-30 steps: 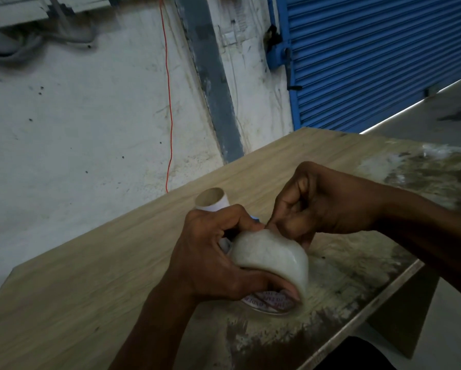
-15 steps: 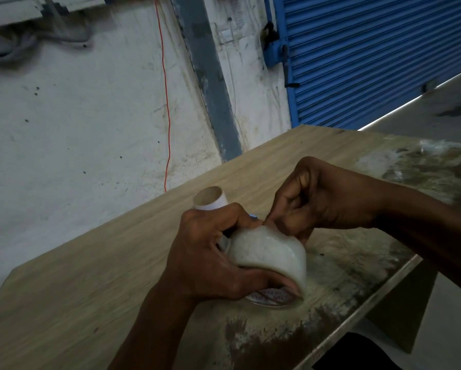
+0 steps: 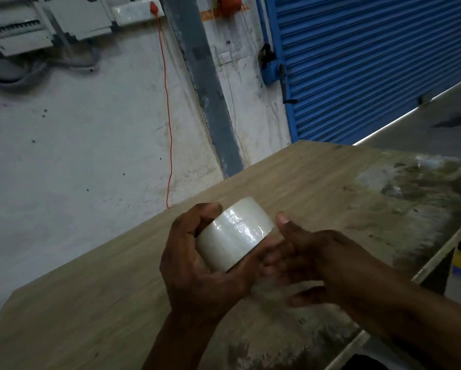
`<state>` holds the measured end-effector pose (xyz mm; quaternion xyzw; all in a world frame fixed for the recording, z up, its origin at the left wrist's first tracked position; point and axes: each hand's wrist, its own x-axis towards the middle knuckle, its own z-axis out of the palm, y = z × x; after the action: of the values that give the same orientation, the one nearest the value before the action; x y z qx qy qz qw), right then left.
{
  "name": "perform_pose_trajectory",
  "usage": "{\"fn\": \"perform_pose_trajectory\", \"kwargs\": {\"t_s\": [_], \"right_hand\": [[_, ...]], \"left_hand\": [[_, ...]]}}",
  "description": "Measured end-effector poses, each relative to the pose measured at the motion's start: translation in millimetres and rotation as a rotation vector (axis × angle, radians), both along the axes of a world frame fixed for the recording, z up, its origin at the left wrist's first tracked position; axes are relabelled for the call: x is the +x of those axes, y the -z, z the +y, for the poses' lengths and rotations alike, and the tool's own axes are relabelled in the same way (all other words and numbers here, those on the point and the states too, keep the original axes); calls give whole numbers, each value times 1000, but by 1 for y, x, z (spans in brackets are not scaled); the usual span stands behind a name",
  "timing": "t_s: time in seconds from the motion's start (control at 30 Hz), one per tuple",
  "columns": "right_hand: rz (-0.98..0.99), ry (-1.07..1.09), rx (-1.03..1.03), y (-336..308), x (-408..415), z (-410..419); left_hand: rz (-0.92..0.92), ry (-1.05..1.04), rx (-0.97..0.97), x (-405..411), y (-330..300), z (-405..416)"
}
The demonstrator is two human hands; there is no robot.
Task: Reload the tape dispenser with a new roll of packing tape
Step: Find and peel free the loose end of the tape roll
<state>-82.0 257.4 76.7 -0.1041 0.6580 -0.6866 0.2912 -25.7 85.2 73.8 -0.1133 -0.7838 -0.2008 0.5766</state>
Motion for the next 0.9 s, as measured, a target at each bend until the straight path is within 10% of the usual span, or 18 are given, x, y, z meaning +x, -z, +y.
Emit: {"fn": "perform_pose_trajectory", "kwargs": {"t_s": [0.17,0.43,0.9], "right_hand": [[-104,52,-310,-13,-11,-8],[395,-16,-119,-27,-33,2],[463,-172,-216,-15,-43,9]], "left_hand": [[-257,209,-5,-5,15,1],[-235,308,92,-7,-5,-20],[-827,629,349,-4,-15,-38]]}}
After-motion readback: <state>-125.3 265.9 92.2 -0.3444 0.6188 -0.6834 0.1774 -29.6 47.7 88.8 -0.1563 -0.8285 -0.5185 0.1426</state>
